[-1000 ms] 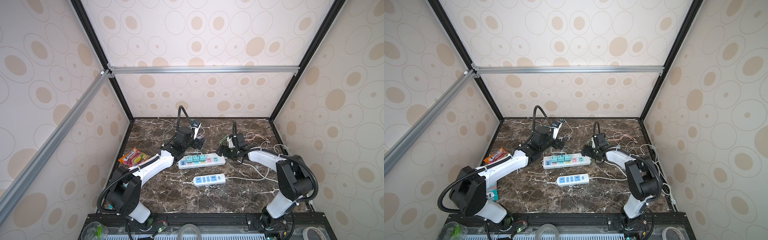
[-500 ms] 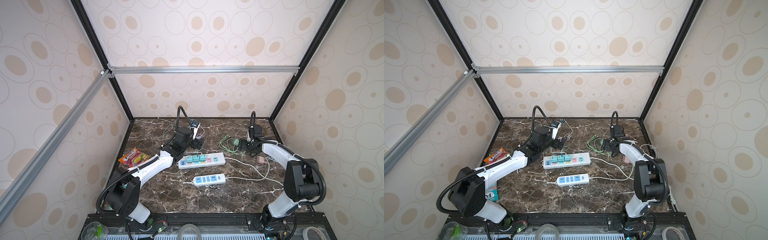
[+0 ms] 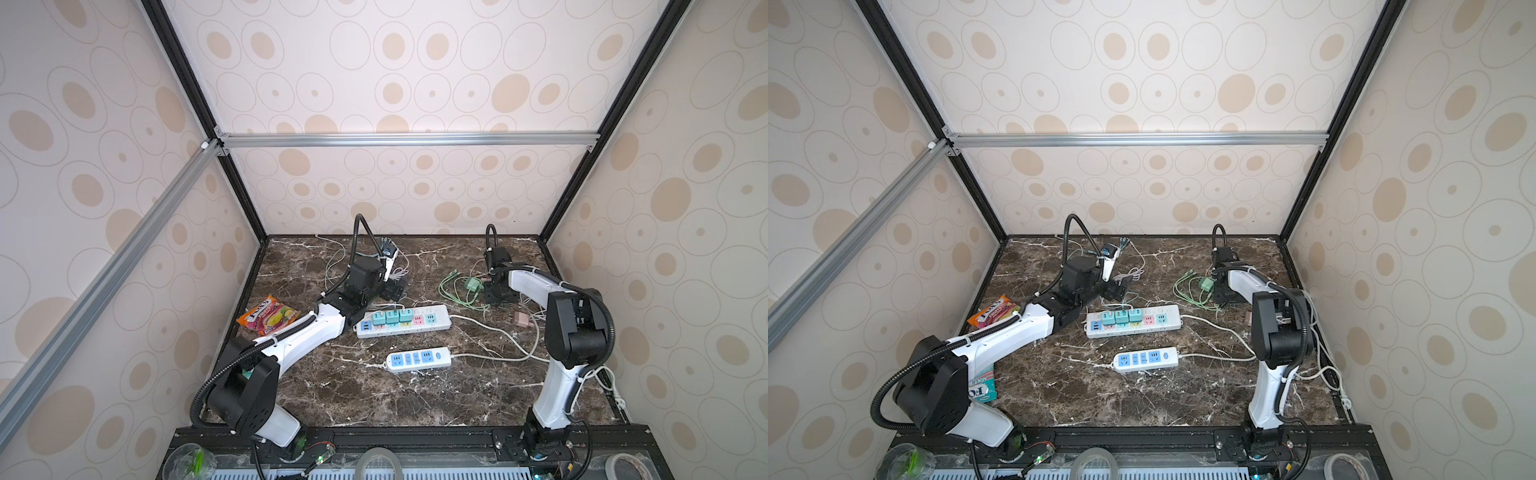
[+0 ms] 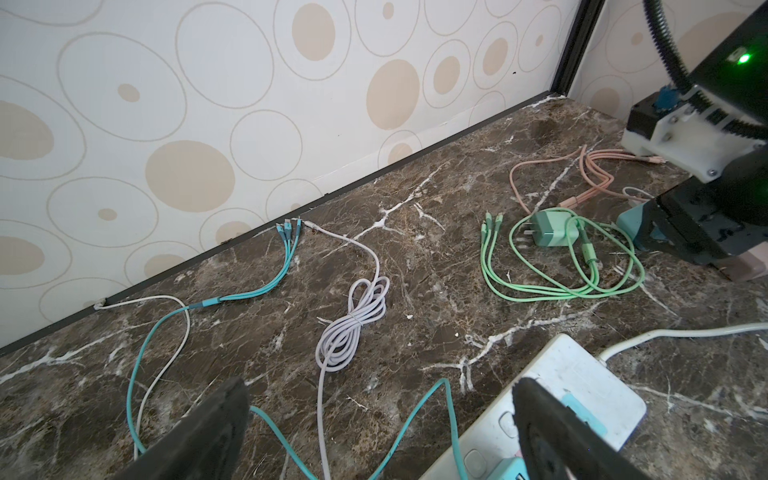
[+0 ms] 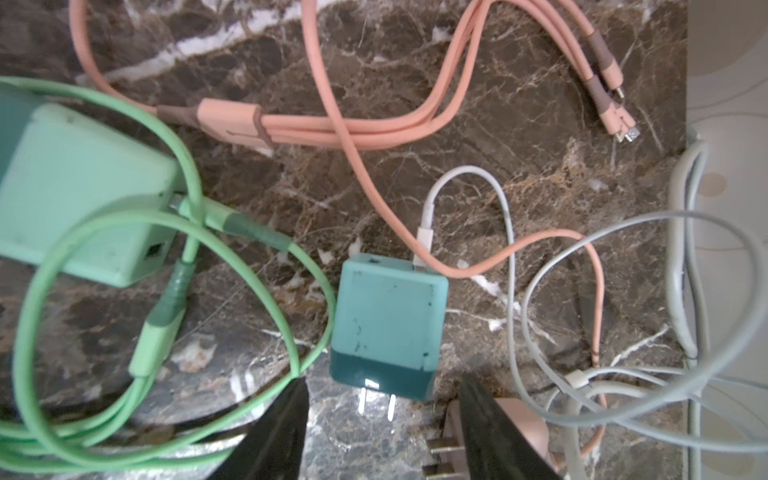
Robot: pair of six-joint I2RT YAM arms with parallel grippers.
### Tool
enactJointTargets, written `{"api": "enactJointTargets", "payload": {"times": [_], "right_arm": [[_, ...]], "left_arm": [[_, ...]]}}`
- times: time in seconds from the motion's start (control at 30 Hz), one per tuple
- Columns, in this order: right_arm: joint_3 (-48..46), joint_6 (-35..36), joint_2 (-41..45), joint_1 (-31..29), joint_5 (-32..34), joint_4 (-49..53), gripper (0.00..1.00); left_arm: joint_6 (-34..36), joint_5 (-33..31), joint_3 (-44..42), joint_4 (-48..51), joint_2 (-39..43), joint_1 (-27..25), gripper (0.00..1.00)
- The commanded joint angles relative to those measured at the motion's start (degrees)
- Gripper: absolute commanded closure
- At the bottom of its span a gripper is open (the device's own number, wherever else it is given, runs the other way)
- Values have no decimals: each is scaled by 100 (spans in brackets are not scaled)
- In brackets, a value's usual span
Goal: Insert the plug
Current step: 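Grasp the teal cube charger in the pile with the right gripper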
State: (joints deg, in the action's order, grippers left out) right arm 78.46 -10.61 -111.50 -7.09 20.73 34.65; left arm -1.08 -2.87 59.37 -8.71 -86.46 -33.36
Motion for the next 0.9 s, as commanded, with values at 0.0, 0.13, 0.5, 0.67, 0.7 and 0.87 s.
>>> {"api": "enactJointTargets", "payload": {"times": [0.0,0.13,0.5,0.67,0.7,0.87], "right_arm": [[259,-15,-254,24,259,286,42],[255,-71,-323,76,230,245,43],[53,-72,-331,103,194,-21,52],[-23,-94,-343,163,136,-95,51],[-31,-94,-361,181,85,-114,50],[-167,-72,-267,235,0,-259,56]], "left_arm": [[-6,-117,-5,31,164,32,2],[-6,-134,-27,52,148,32,2],[-59,-73,21,59,41,32,1],[-59,-64,23,71,41,31,2],[-54,-64,29,77,43,32,2],[-50,-64,13,90,67,32,2]]}}
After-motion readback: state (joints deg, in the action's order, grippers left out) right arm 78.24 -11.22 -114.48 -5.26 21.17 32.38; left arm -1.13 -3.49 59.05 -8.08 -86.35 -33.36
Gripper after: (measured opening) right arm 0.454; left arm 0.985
